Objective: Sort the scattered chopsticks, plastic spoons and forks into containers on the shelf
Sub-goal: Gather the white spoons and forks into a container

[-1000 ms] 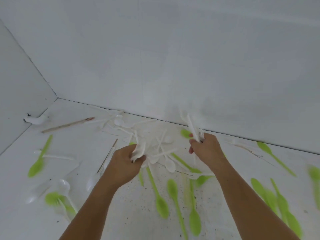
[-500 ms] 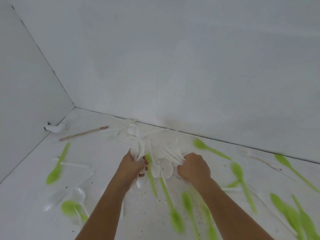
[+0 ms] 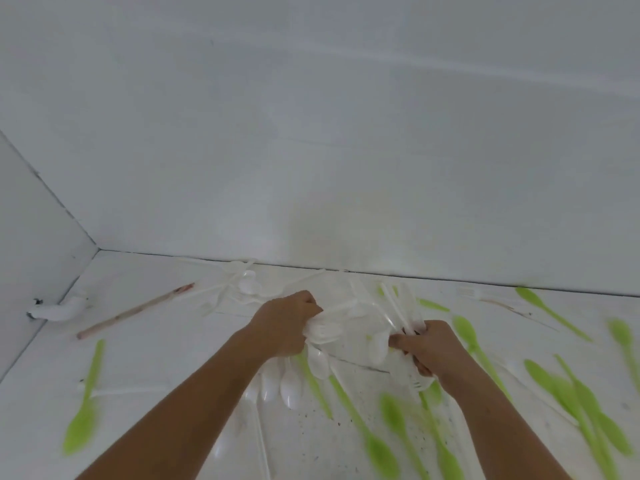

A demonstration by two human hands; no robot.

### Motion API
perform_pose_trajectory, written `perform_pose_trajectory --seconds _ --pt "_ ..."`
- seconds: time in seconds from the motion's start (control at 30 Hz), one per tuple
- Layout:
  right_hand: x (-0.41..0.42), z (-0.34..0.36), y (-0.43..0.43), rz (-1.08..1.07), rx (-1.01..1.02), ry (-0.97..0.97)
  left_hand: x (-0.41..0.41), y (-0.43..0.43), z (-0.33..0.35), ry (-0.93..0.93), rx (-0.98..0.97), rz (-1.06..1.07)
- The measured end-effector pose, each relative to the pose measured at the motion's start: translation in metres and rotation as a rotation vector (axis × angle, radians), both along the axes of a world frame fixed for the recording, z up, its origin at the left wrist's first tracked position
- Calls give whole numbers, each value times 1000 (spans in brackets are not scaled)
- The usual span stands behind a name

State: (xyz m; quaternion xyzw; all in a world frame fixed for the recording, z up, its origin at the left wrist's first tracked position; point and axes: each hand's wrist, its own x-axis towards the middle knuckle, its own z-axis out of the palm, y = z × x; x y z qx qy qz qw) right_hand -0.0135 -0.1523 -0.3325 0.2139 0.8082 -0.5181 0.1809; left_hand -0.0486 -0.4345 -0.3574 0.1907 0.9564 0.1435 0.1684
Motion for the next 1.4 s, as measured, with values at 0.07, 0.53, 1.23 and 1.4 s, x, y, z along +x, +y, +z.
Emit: perform_pose_trajectory --seconds 0.07,0.53,1.23,1.4 --pt "2 -3 5 -34 -58 5 -9 1 3 -3 -137 -127" --pt "10 -15 25 -107 -394 19 -30 -4 27 -53 114 5" --pt "200 144 158 -254 -2 419 110 144 145 -233 849 15" --pt "260 155 264 -82 538 296 147 235 164 -300 865 -55"
